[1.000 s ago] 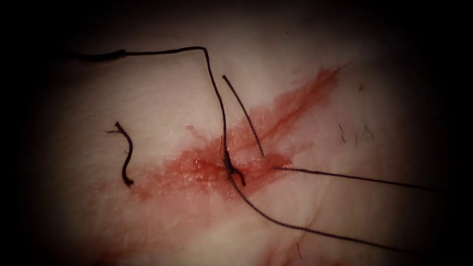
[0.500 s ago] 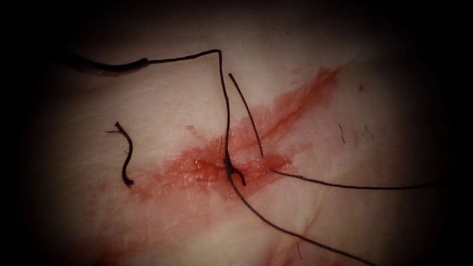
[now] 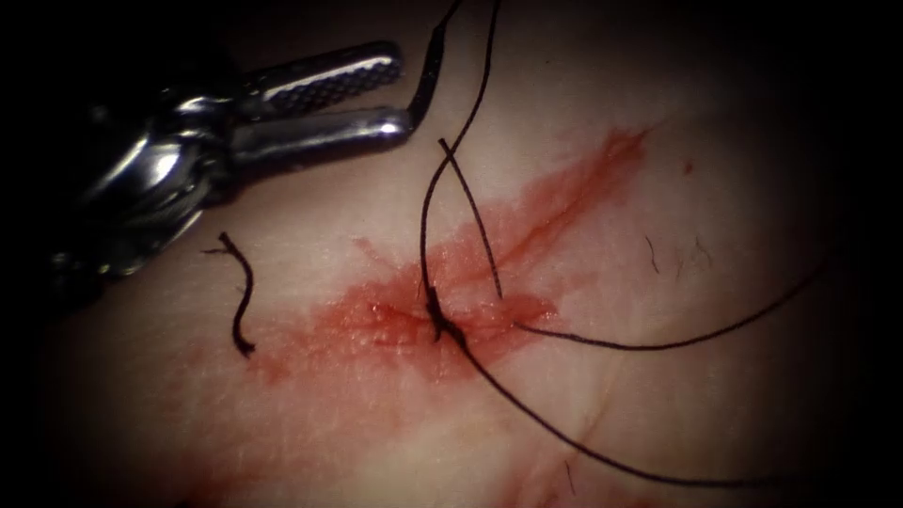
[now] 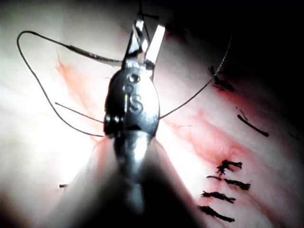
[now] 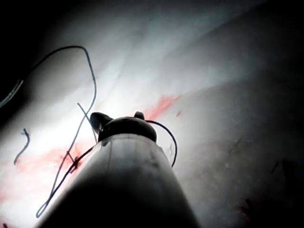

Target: Wound Closure

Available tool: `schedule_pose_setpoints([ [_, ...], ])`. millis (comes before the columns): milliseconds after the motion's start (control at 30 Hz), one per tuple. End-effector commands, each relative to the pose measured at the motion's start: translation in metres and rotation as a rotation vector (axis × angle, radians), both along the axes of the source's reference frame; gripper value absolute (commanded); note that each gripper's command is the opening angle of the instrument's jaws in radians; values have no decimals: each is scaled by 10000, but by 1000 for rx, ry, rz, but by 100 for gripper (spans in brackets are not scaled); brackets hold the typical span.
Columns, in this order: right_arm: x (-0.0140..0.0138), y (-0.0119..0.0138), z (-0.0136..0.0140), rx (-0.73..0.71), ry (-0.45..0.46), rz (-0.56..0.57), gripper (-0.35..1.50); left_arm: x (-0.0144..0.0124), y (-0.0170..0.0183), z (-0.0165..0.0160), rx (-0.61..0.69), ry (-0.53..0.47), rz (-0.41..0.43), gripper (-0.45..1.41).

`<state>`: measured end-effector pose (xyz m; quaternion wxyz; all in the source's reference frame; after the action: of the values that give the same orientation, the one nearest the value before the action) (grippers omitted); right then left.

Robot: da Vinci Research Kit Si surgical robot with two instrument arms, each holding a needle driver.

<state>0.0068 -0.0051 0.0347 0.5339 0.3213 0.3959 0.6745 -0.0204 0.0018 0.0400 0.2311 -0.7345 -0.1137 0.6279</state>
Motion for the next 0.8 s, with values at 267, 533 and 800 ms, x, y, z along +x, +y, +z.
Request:
schedule_pose_setpoints([
  [267, 47, -12, 8, -100, 81, 80, 104, -10, -7, 21, 6, 23, 13, -45],
  [533, 85, -44, 14, -710, 197, -392, 108, -31, -21, 27, -11, 16, 32, -45],
  [800, 129, -56, 7, -1027, 377, -602, 125, -41, -28, 33, 2, 7, 61, -45],
])
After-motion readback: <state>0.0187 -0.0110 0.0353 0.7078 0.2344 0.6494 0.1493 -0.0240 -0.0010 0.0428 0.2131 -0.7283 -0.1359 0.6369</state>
